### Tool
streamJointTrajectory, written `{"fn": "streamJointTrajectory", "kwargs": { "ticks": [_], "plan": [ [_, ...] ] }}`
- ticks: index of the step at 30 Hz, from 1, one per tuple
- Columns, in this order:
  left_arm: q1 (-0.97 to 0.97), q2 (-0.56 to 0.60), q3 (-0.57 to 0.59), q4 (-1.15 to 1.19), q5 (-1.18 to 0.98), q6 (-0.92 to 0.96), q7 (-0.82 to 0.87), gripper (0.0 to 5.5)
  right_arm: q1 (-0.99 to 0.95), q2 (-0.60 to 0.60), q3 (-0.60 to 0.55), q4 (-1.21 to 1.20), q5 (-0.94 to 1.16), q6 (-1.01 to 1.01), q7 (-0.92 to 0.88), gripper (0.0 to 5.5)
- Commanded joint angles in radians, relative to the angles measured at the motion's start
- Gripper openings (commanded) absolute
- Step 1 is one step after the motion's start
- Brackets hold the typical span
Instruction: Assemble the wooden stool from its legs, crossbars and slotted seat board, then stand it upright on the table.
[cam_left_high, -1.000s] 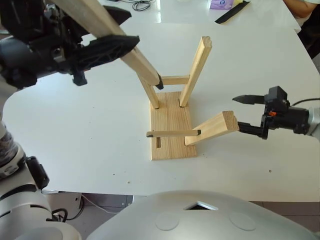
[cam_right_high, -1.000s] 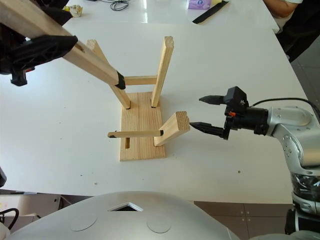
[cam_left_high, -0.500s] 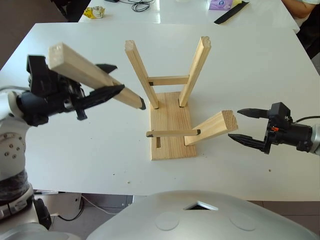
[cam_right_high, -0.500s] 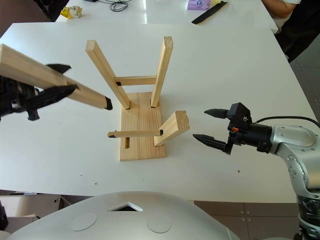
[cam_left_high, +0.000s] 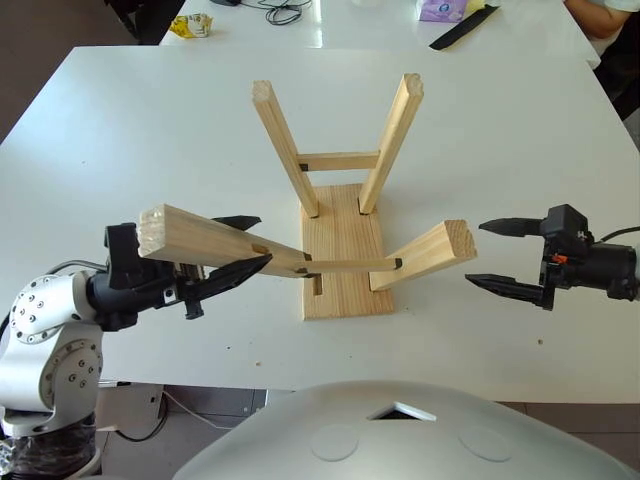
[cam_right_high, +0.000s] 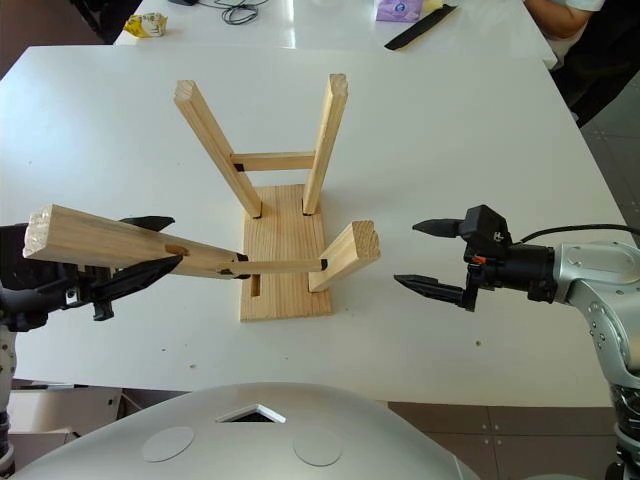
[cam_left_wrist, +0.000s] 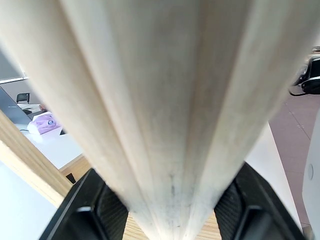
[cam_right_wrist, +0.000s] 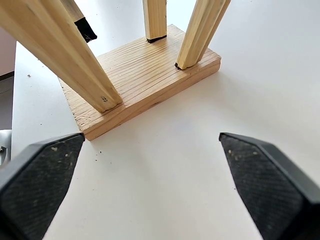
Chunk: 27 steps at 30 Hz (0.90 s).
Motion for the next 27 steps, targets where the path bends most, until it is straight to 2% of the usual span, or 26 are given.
{"fn": "streamJointTrajectory", "kwargs": {
  "ticks": [1, 12, 27],
  "plan": [
    [0.041, -0.032, -0.058, -0.02, 0.044, -0.056, 0.004, 2.05, -0.048, -0.039, 0.021, 0.027, -0.016, -0.02, 0.025, 4.95],
    [0.121, -0.045, -0.171, 0.037, 0.165, -0.227, -0.059, 2.05, -0.104, -0.048, 0.074, 0.064, -0.043, -0.056, 0.05, 4.95],
    [0.025, 0.028, -0.169, 0.101, 0.162, -0.277, -0.061, 2.05, -0.088, -0.039, 0.083, 0.058, -0.057, -0.078, 0.034, 4.95]
  ]
}}
